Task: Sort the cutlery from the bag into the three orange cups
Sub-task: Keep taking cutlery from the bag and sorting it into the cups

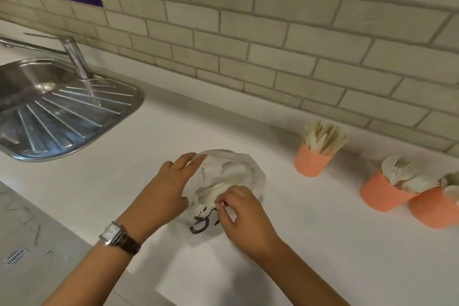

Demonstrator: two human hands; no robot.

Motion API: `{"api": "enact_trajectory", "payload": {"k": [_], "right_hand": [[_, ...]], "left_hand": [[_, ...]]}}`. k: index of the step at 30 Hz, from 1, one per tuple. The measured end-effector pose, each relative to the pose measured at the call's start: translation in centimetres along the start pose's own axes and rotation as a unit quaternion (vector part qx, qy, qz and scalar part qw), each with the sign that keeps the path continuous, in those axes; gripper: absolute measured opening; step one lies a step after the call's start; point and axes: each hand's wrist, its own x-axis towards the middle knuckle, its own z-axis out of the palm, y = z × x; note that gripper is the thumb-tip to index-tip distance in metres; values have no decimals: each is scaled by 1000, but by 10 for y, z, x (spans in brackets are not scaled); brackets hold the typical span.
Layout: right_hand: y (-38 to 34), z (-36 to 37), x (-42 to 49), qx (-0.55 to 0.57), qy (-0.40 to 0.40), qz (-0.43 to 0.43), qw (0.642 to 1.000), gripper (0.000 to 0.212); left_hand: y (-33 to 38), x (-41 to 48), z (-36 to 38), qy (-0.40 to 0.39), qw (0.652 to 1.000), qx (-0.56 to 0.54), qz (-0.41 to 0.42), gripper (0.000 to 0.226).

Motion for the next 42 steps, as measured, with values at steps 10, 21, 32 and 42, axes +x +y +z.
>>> {"api": "enact_trajectory", "payload": {"k": [10, 21, 32, 42], "right_hand": [[48, 58, 100, -320, -308, 22, 896, 47], [64, 68, 104, -333, -305, 24, 892, 36], [48, 57, 111, -300, -341, 87, 887, 20], [30, 42, 104, -293, -336, -34, 894, 42]], "left_hand": [[-6, 6, -16, -45, 999, -27, 8, 97], [-17, 10, -21, -50, 998, -8, 21, 92], [-18, 20, -19, -39, 999, -11, 34, 92], [-22, 20, -12, -39, 998, -1, 51, 95]]}}
